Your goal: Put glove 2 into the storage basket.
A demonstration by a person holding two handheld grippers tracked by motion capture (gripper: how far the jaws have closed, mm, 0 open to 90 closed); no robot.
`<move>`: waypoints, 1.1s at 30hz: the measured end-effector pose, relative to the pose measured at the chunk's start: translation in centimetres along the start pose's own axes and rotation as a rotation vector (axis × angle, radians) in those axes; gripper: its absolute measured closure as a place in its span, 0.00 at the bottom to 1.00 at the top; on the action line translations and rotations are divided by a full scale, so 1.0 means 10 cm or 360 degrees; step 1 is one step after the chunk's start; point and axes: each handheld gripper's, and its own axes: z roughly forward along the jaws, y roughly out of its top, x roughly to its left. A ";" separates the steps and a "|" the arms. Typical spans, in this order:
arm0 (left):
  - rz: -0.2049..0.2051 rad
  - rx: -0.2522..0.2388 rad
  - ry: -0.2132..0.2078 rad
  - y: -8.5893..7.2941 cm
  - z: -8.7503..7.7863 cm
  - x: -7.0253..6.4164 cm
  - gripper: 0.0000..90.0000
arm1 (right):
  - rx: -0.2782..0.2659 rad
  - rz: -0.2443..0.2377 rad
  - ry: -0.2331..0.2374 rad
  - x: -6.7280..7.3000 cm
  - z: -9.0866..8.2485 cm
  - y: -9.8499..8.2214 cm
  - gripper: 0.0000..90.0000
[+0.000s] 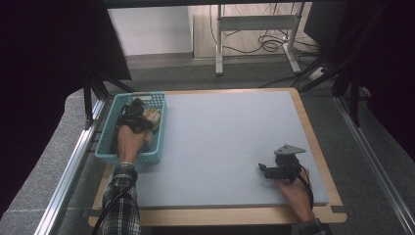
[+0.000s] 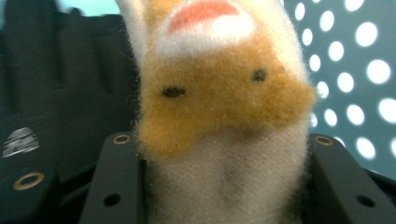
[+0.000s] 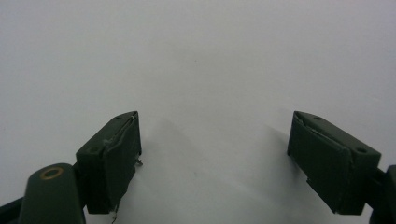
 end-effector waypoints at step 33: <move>-0.0046 -0.0218 -0.0008 -0.08 -0.27 0.26 0.87 | 0.0001 0.0001 0.0001 0.00 0.00 0.00 0.19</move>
